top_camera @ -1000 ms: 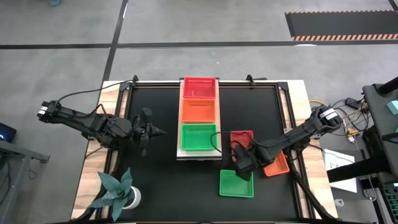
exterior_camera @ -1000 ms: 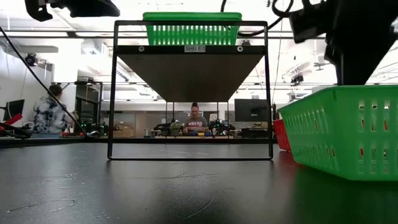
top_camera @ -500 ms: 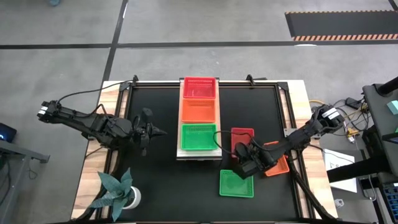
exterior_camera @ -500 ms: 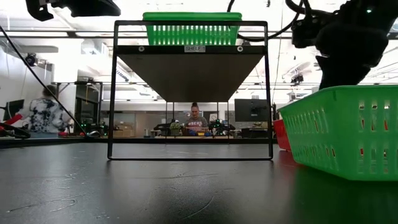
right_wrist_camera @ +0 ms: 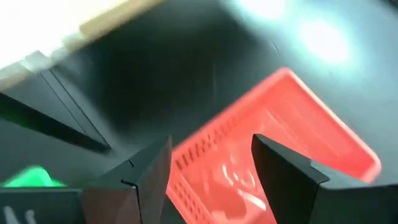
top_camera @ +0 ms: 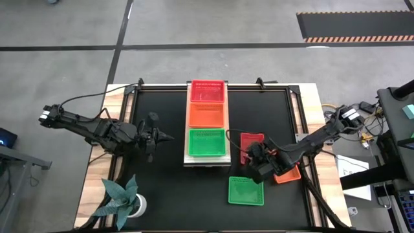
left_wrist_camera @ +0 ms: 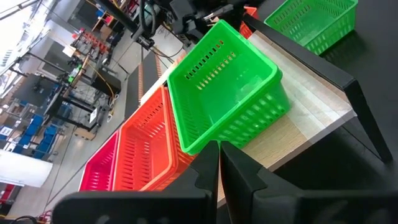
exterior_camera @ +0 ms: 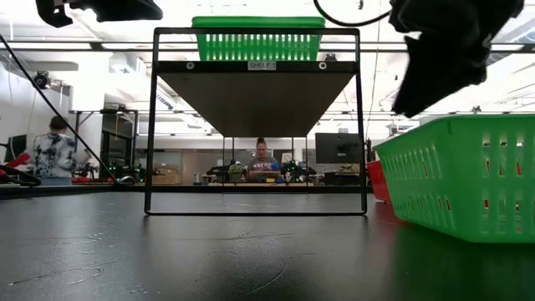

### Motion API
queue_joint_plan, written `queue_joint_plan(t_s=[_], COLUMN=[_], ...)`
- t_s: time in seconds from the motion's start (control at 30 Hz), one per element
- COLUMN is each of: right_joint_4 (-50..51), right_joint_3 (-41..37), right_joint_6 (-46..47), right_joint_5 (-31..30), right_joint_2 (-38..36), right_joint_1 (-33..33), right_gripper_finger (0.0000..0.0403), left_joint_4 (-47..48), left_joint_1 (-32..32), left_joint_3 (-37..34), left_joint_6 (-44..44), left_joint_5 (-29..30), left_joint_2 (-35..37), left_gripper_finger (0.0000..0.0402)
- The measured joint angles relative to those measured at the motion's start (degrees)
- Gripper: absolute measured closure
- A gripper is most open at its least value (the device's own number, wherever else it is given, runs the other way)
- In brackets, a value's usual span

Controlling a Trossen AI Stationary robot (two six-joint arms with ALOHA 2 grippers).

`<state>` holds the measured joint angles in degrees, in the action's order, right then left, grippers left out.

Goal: Stack baskets on shelf by color
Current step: Stack the red bin on the red bins on the shelf

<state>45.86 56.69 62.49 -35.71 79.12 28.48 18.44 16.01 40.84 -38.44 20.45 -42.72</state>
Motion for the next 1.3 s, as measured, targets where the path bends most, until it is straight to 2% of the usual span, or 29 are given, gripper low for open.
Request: queue_joint_plan(t_s=[0.17,0.37,0.53,1.13,1.3], right_joint_4=[-6.1,-6.2,-6.4,-8.9,-8.7], right_joint_3=[-1.4,-2.6,-2.5,-2.6,-2.6], right_joint_6=[-4.0,1.8,5.9,11.2,12.6], right_joint_5=[-3.3,-3.8,-3.2,1.7,1.7], right_joint_2=[3.0,6.3,7.4,10.9,11.1], right_joint_1=[0.0,-0.2,-1.3,-6.2,-7.6], right_gripper_finger=[0.0188,0.0188,0.0188,0.0189,0.0217], left_joint_4=[0.0,0.0,0.0,0.0,0.0], left_joint_1=[0.0,0.0,0.0,0.0,0.0], left_joint_3=[0.0,0.0,0.0,0.0,0.0], left_joint_6=[0.0,0.0,0.0,0.0,0.0], left_joint_5=[0.0,0.0,0.0,0.0,0.0], left_joint_2=[0.0,0.0,0.0,0.0,0.0], left_gripper_finger=[0.0402,0.0402,0.0402,0.0402,0.0402])
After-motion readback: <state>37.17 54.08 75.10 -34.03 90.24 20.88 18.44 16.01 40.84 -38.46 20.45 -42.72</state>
